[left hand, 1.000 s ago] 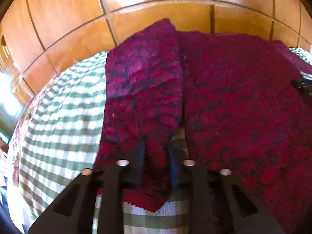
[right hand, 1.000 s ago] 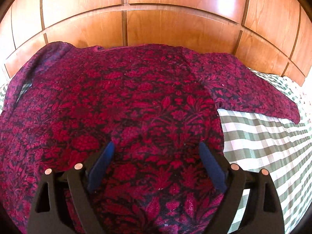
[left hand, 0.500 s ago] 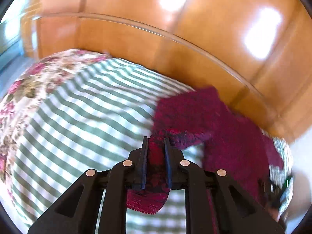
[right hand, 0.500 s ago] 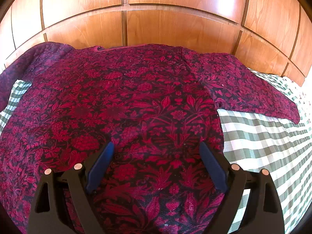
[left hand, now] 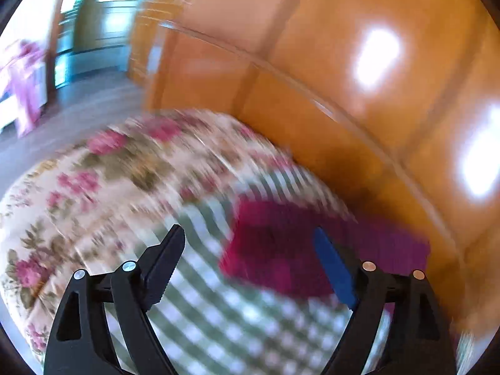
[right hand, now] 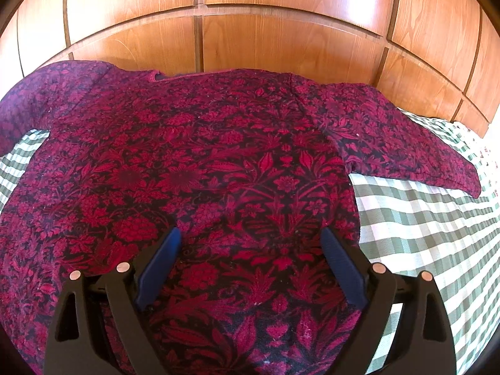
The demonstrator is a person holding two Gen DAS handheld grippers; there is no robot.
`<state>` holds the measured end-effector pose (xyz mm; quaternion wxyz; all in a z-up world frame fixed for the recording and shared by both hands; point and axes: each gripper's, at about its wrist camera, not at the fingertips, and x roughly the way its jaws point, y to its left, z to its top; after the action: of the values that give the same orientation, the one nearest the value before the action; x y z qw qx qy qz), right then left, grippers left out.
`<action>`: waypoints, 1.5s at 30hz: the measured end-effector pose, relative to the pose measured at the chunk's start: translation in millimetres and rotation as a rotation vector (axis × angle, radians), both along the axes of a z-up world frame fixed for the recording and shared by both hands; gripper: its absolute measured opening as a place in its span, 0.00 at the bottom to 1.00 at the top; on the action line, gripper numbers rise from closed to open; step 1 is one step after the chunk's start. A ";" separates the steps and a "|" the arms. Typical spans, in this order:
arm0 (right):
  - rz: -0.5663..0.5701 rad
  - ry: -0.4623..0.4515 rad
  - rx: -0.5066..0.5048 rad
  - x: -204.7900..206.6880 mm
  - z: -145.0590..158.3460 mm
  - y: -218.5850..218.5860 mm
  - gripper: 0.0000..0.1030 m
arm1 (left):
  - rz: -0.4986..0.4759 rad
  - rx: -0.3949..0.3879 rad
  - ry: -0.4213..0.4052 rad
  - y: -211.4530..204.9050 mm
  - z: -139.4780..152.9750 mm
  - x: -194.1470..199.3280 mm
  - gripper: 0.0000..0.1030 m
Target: Fold small clothes
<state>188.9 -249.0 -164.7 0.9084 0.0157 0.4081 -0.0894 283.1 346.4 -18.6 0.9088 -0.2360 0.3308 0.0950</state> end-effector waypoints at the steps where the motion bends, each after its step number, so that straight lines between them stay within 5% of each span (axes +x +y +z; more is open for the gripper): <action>1: 0.000 0.000 0.002 0.0 -0.1 -0.5 0.89 | -0.058 0.003 -0.004 -12.4 -2.7 -5.3 0.81; 7: -0.005 -0.017 0.000 -2.8 3.1 -1.5 0.88 | -0.462 -0.159 0.026 -118.6 -41.6 -53.1 0.81; 12: -0.031 -0.085 0.119 -20.6 18.2 -22.8 0.82 | -0.672 -0.224 0.096 -187.2 -64.7 -92.5 0.81; 14: -0.070 -0.126 0.241 -44.3 30.1 -45.4 0.81 | -0.716 -0.230 0.109 -197.4 -70.9 -108.0 0.81; 17: -0.101 -0.108 0.292 -68.7 33.8 -66.6 0.81 | -0.780 -0.235 0.128 -207.1 -83.5 -127.5 0.81; 22: -0.088 -0.021 0.389 -103.5 15.6 -88.1 0.63 | -0.811 -0.225 0.083 -215.6 -86.5 -151.2 0.80; 26: 0.005 -0.035 0.405 -112.3 7.4 -73.9 0.58 | -0.851 -0.197 0.106 -231.7 -98.9 -156.1 0.60; 28: 0.012 -0.031 0.368 -108.6 8.2 -66.3 0.29 | -0.844 -0.121 0.119 -240.9 -97.5 -162.4 0.37; 30: 0.026 -0.030 0.377 -104.1 12.5 -64.4 0.17 | -0.841 -0.134 0.129 -244.0 -95.9 -165.7 0.22; 33: 0.039 -0.055 0.367 -107.7 24.1 -68.8 0.14 | -0.869 -0.153 0.141 -247.3 -90.2 -175.6 0.20; 37: 0.071 -0.072 0.331 -126.0 39.3 -76.7 0.13 | -0.950 -0.124 0.118 -260.7 -81.5 -193.4 0.19; 41: 0.051 0.008 0.282 -125.6 15.4 -73.1 0.18 | -0.948 -0.064 0.155 -269.2 -98.0 -190.0 0.19; 42: 0.046 0.010 0.275 -125.1 10.8 -72.9 0.22 | -0.940 -0.096 0.155 -266.4 -100.8 -187.7 0.22; 45: 0.018 -0.037 0.233 -128.9 20.1 -73.8 0.63 | -0.906 -0.185 0.157 -253.3 -99.9 -180.0 0.45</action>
<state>59.9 -322.8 -144.6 0.9086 0.1192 0.3990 -0.0330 103.0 93.1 -118.5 0.8061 -0.1399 0.4753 -0.3236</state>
